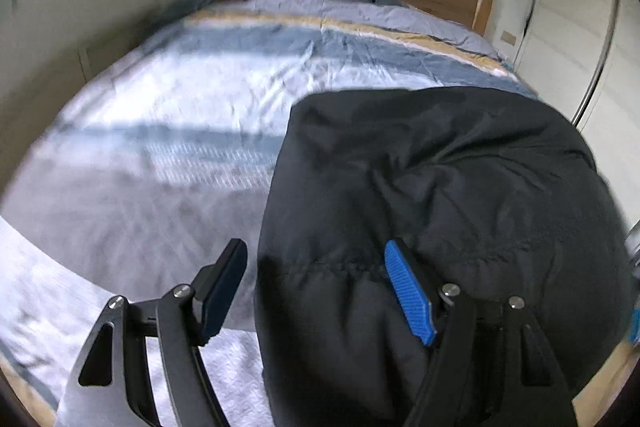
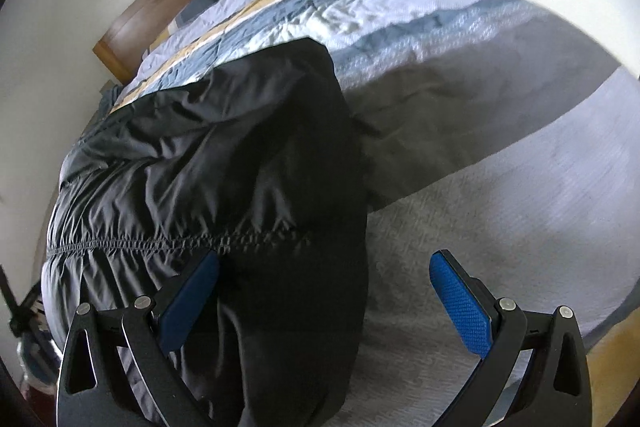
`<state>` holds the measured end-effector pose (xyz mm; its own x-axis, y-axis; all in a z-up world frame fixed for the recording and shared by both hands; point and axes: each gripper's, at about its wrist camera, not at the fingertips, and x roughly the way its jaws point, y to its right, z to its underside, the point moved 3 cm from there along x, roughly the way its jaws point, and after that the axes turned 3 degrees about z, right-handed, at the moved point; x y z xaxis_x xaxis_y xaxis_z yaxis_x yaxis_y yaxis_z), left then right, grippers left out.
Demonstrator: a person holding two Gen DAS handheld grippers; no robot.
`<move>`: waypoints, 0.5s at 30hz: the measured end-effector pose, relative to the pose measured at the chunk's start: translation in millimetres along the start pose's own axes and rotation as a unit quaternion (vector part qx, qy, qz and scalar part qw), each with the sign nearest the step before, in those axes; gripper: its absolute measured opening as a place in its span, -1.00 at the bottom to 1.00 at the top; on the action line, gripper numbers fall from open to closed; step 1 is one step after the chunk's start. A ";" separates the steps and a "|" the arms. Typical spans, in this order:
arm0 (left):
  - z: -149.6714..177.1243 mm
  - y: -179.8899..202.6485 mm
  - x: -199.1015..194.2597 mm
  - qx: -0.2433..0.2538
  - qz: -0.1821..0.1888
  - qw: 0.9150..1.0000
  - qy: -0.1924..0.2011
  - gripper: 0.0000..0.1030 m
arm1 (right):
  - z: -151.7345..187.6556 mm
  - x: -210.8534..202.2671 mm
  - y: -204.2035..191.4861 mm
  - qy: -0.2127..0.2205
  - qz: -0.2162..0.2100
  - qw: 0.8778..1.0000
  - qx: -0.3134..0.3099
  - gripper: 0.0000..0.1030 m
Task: Fold large clothes
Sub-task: 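Grasp the folded black coat edge with the left gripper while the right gripper grasps beside it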
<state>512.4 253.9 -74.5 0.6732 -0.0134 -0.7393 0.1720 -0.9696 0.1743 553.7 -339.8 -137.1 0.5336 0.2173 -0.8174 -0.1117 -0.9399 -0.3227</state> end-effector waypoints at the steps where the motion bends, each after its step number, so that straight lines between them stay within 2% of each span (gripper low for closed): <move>1: 0.9 -7.4 5.7 -0.015 0.012 1.000 -0.010 0.37 | 0.4 3.8 1.0 -0.009 -0.006 1.000 0.002 0.99; 6: 8.3 -37.2 36.3 -0.081 0.073 0.992 -0.056 0.77 | 2.7 21.8 6.3 -0.043 -0.026 0.999 0.008 0.99; 9: 12.3 -45.7 54.3 -0.099 0.098 0.987 -0.079 0.89 | 3.5 34.7 12.2 -0.065 -0.043 0.997 0.016 0.99; 12: 19.7 -52.1 75.9 -0.127 0.143 0.975 -0.112 0.96 | 3.5 48.1 16.1 -0.087 -0.061 0.994 0.021 0.99; 15: 29.7 -54.6 95.2 -0.154 0.196 0.957 -0.145 0.98 | 2.2 63.6 23.4 -0.106 -0.090 0.989 0.038 0.99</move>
<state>545.7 298.3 -173.8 0.5087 -0.4728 -0.7195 0.1813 -0.7581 0.6264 583.1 -347.4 -197.7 0.3629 0.4378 -0.8226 -0.0985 -0.8598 -0.5011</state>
